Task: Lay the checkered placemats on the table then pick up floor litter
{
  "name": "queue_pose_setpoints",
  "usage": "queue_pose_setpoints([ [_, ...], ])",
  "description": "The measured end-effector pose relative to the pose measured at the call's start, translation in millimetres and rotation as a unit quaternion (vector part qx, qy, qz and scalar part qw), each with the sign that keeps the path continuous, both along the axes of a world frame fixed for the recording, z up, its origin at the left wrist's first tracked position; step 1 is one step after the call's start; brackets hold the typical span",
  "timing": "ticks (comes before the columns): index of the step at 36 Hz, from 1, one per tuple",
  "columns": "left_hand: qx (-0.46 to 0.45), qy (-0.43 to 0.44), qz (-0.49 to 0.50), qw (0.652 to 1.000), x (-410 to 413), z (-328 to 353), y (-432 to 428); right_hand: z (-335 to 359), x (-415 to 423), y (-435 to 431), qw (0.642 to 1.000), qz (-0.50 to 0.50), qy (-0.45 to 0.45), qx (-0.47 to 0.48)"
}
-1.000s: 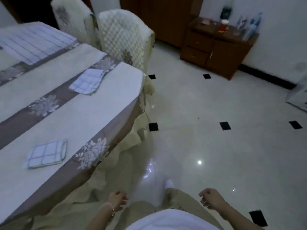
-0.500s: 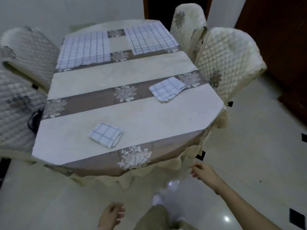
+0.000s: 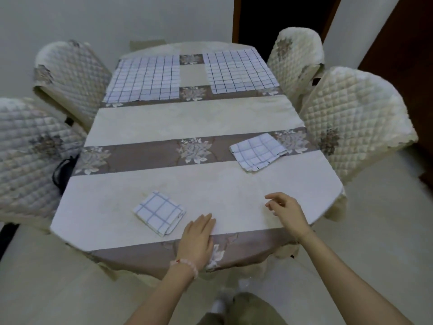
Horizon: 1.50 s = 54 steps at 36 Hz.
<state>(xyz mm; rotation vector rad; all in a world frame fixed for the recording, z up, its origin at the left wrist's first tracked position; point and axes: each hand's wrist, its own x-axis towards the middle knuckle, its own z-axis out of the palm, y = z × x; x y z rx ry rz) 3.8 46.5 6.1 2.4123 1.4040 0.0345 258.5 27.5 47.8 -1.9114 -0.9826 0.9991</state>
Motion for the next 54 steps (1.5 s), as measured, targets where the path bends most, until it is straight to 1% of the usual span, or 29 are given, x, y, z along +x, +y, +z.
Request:
queue_pose_setpoints([
  [1,0.014,0.012,-0.001,1.000,0.3,-1.1,1.0,-1.9,3.5,6.6,1.000,0.001,-0.010,-0.001],
  [4,0.062,-0.001,-0.025,0.998,-0.1,0.0,-0.1,-5.7,16.0,28.0,0.998,-0.009,-0.067,0.003],
  [7,0.094,0.021,-0.020,0.995,1.1,-1.9,-2.2,-5.8,31.4,57.5,0.993,-0.006,-0.117,0.004],
  [12,0.079,0.049,0.017,0.996,7.8,1.0,-6.5,-6.6,60.0,123.9,0.985,-0.006,-0.170,-0.003],
  [16,0.057,0.027,0.044,0.997,14.7,3.6,-10.7,-15.2,77.8,165.2,0.975,0.023,-0.217,-0.052],
  [19,0.069,0.018,0.056,0.996,16.2,2.5,-12.2,-22.6,87.4,181.5,0.963,0.011,-0.250,-0.096],
  [22,0.060,0.016,0.070,0.996,16.9,2.6,-13.5,-27.1,95.3,188.0,0.958,-0.009,-0.260,-0.123],
  [24,0.053,0.020,0.079,0.995,17.7,3.2,-14.3,-28.5,99.2,188.6,0.963,-0.053,-0.244,-0.107],
  [26,0.047,0.024,0.086,0.995,19.0,3.5,-15.1,-28.6,100.9,185.5,0.970,-0.103,-0.204,-0.084],
  [27,0.047,0.025,0.089,0.995,19.8,3.2,-15.6,-28.9,101.5,182.7,0.972,-0.113,-0.189,-0.079],
  [30,0.051,0.009,0.097,0.994,21.5,2.4,-17.3,-31.7,103.2,173.1,0.979,-0.099,-0.162,-0.072],
  [32,0.055,-0.003,0.101,0.993,22.4,2.1,-18.2,-30.4,103.5,164.2,0.986,-0.098,-0.125,-0.046],
  [34,0.053,-0.016,0.105,0.993,23.0,0.7,-19.1,-26.3,103.7,155.6,0.991,-0.111,-0.072,-0.011],
  [37,0.024,-0.025,0.108,0.994,22.0,-0.5,-19.6,-10.9,95.6,137.8,0.989,-0.128,0.068,0.041],
  [40,-0.006,-0.038,0.108,0.993,19.3,-1.0,-18.2,8.6,81.4,113.2,0.979,-0.126,0.138,0.082],
  [42,-0.008,-0.068,0.115,0.991,18.9,-0.1,-15.8,20.0,71.3,94.3,0.976,-0.110,0.164,0.096],
  [45,-0.017,-0.130,0.133,0.982,23.6,13.5,-11.9,33.5,58.2,67.5,0.975,-0.096,0.173,0.100],
  [50,-0.014,-0.286,0.151,0.946,49.3,56.2,-12.1,46.2,32.9,29.9,0.972,-0.080,0.196,0.105],
  [54,-0.030,-0.350,0.122,0.928,75.3,84.1,-14.3,50.2,3.3,9.1,0.976,-0.036,0.195,0.094],
])
